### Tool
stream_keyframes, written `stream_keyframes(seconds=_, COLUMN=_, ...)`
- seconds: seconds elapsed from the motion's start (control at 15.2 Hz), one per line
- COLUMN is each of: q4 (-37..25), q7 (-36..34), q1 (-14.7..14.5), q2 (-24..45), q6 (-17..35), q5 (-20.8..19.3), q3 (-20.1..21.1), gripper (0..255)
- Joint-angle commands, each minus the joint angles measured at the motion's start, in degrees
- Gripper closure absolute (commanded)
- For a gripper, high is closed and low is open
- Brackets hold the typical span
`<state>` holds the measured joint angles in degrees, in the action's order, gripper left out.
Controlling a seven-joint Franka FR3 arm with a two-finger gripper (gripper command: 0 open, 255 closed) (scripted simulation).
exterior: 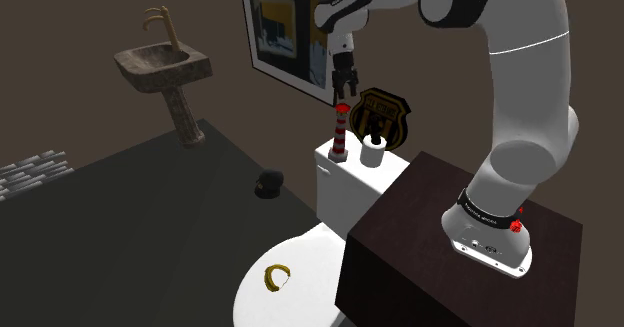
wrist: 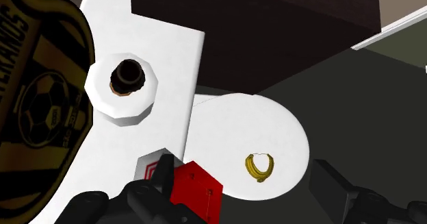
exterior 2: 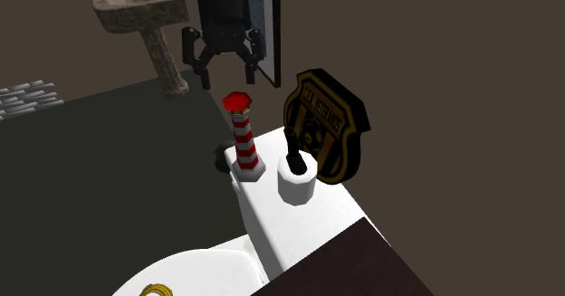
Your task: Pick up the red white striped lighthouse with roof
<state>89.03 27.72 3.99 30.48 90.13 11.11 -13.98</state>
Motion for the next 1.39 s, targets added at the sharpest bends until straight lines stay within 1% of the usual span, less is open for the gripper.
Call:
stream_keyframes(seconds=0.0, q4=-7.08, q7=1.56, q1=1.24, q2=6.43, q6=-2.16, q5=0.36, q3=0.57, gripper=0)
stream_keyframes(seconds=0.2, q4=-17.76, q7=2.76, q1=2.77, q2=15.19, q6=-5.85, q5=0.61, q3=1.58, gripper=0)
stream_keyframes(seconds=0.66, q4=-16.62, q7=3.13, q1=2.83, q2=17.74, q6=-2.21, q5=0.98, q3=1.87, gripper=0)
stream_keyframes(seconds=0.79, q4=-16.57, q7=3.16, q1=2.83, q2=17.97, q6=-1.93, q5=1.02, q3=1.89, gripper=0)
stream_keyframes(seconds=0.86, q4=-16.51, q7=3.17, q1=2.83, q2=17.94, q6=-1.9, q5=1.01, q3=1.88, gripper=255)
stream_keyframes(seconds=1.32, q4=-16.53, q7=3.16, q1=2.83, q2=17.95, q6=-1.92, q5=1.01, q3=1.89, gripper=255)
